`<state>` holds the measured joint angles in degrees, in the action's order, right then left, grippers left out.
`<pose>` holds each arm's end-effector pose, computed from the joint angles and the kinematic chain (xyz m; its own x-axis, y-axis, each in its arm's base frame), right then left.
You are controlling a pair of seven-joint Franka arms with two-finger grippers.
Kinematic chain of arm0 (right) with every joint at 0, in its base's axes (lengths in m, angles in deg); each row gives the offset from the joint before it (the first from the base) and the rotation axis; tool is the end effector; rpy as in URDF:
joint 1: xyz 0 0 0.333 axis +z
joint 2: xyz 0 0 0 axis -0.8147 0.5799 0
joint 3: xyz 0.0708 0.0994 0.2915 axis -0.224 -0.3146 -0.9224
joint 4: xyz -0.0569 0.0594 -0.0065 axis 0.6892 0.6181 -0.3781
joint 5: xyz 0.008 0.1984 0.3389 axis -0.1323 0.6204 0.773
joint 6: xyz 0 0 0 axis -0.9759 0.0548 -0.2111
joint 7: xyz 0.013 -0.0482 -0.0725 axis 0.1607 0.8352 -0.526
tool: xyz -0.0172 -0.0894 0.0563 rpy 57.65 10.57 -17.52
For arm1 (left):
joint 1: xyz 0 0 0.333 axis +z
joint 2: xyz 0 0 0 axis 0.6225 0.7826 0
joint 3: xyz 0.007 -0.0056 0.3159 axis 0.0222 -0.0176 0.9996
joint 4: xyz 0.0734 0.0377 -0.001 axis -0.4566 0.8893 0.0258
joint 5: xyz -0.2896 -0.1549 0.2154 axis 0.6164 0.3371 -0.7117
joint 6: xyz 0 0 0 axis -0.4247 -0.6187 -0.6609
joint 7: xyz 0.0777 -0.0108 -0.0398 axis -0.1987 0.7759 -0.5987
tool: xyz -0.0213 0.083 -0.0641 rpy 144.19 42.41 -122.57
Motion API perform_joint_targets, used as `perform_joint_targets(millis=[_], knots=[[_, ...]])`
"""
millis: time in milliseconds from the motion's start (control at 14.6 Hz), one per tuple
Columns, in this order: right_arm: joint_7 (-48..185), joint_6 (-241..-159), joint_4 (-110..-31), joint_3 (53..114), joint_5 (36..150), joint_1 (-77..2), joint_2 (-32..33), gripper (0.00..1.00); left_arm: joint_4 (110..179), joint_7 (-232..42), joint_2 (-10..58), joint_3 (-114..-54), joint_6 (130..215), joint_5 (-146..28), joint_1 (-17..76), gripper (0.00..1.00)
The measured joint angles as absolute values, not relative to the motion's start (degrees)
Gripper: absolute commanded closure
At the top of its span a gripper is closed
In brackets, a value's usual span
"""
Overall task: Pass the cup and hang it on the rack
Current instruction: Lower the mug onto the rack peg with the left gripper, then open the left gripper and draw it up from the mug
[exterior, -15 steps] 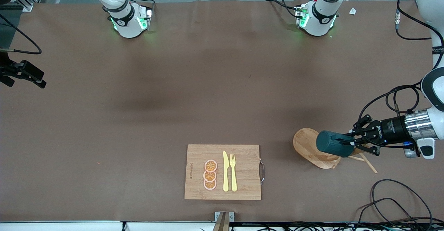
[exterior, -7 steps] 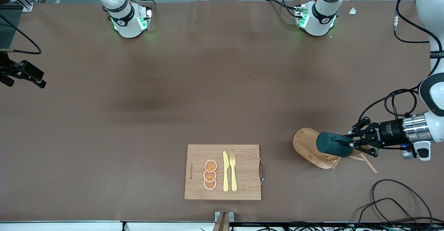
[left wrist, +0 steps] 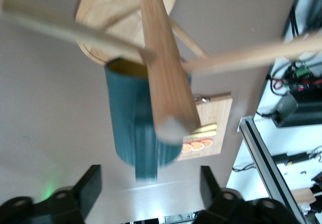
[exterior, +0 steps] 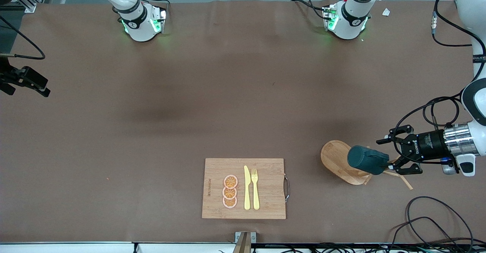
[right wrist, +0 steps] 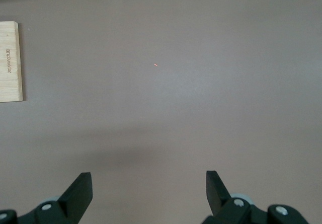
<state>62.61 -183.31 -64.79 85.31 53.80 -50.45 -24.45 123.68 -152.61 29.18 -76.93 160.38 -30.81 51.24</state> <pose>0.5584 -0.0331 0.6274 0.9912 -0.0549 0.1202 -0.0594 -0.9977 0.0339 0.7078 -0.0022 0.4263 0.2103 0.7360 -0.6435 0.9772 -0.1379 0.1617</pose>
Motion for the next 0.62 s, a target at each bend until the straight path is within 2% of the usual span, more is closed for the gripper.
perform_joint_targets(millis=[342, 616], knots=[[62.62, -183.22, -64.79, 85.22, 53.8, -50.45, -24.45, 0.0, 121.36, -152.61, 23.46, -78.71, 158.06, -40.9, 48.0, 0.0], [62.62, -183.19, -64.79, 85.21, 53.8, -50.45, -24.45, 0.0, 121.26, -148.52, 19.05, -86.34, 155.75, -57.85, 46.74, 0.0]])
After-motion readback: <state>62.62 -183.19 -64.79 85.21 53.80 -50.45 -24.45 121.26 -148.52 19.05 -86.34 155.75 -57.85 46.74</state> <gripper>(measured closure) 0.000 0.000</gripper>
